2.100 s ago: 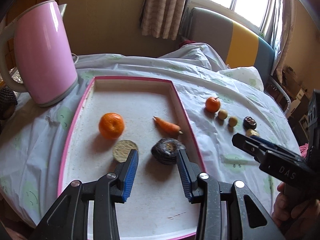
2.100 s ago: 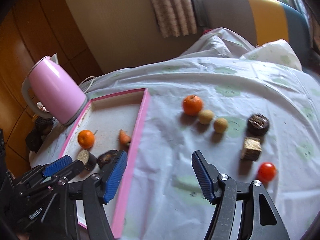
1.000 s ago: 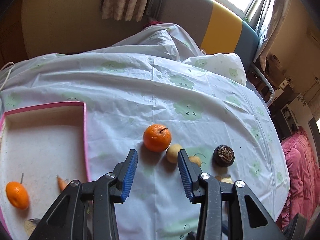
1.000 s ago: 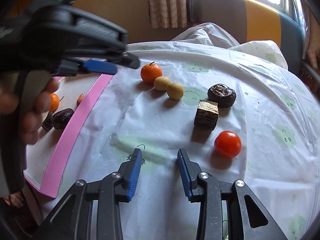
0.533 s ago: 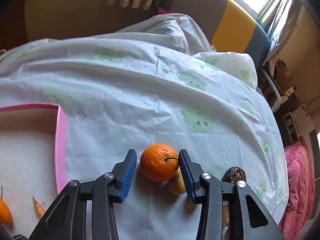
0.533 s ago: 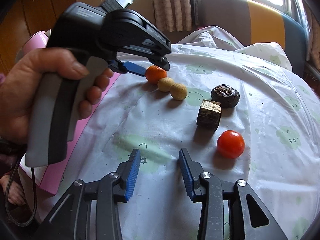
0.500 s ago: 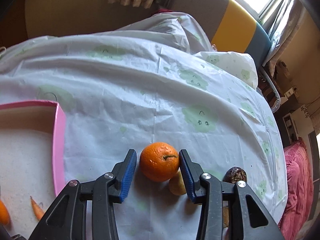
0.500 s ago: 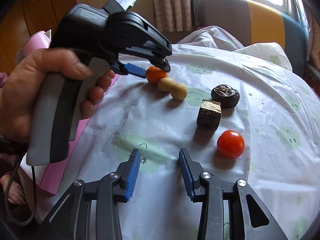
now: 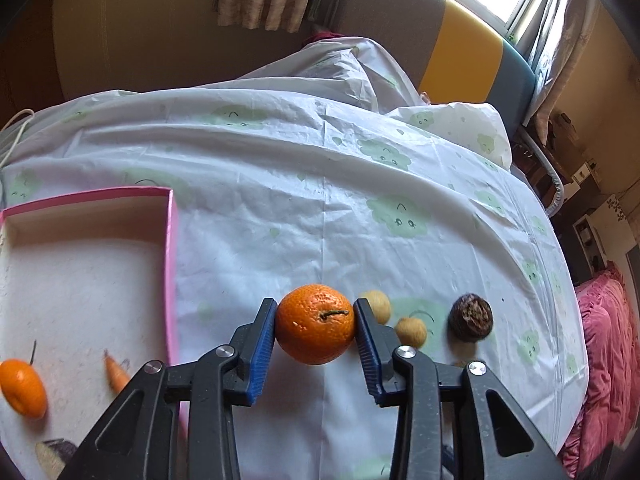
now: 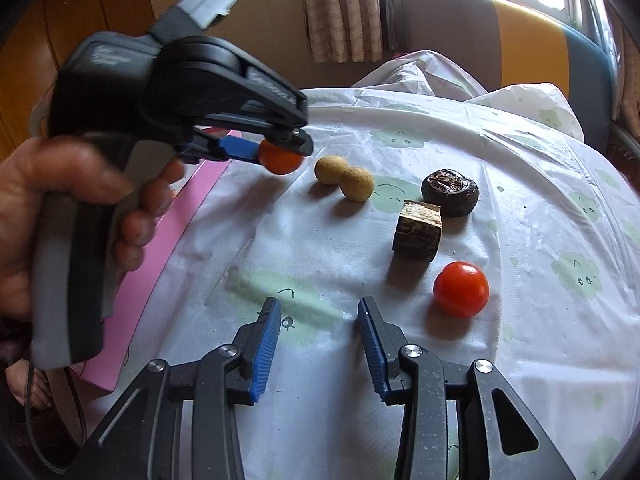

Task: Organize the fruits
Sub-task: 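Carry the mandarin into the tray and release it with the left gripper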

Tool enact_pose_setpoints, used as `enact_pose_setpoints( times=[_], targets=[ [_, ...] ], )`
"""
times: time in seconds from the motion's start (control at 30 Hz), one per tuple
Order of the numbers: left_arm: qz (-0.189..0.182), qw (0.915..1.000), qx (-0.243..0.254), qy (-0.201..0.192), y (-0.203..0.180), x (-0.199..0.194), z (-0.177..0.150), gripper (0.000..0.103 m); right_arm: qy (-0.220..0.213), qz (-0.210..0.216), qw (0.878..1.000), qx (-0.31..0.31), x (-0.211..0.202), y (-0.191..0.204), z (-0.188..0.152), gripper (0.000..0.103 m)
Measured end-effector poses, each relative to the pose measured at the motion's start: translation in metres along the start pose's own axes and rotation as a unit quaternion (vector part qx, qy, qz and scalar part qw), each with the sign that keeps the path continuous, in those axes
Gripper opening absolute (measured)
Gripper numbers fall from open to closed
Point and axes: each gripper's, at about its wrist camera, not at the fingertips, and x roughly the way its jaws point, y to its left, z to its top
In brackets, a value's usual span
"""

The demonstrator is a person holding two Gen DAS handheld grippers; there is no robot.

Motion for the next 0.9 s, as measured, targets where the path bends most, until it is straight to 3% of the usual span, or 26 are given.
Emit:
enact_pose_setpoints(
  times=[0.23, 0.57, 0.67, 0.9],
  targets=[
    [0.003, 0.9991, 0.035, -0.023, -0.005, -0.036, -0.024, 0.039, -0.008, 0.005, 0.999, 0.033, -0.008, -0.013, 0.013, 0.032],
    [-0.013, 0.9983, 0.046, -0.033, -0.004, -0.064, -0.059, 0.039, -0.038, -0.03, 0.995, 0.093, -0.025, -0.044, 0.036, 0.032],
    [-0.015, 0.9983, 0.045, -0.033, -0.001, -0.069, -0.067, 0.039, -0.035, -0.038, 0.992, 0.112, -0.025, -0.054, 0.04, 0.037],
    [-0.027, 0.9979, 0.038, -0.044, 0.009, -0.08, -0.077, 0.039, -0.013, -0.058, 0.992, 0.115, -0.035, -0.073, 0.017, 0.041]
  ],
)
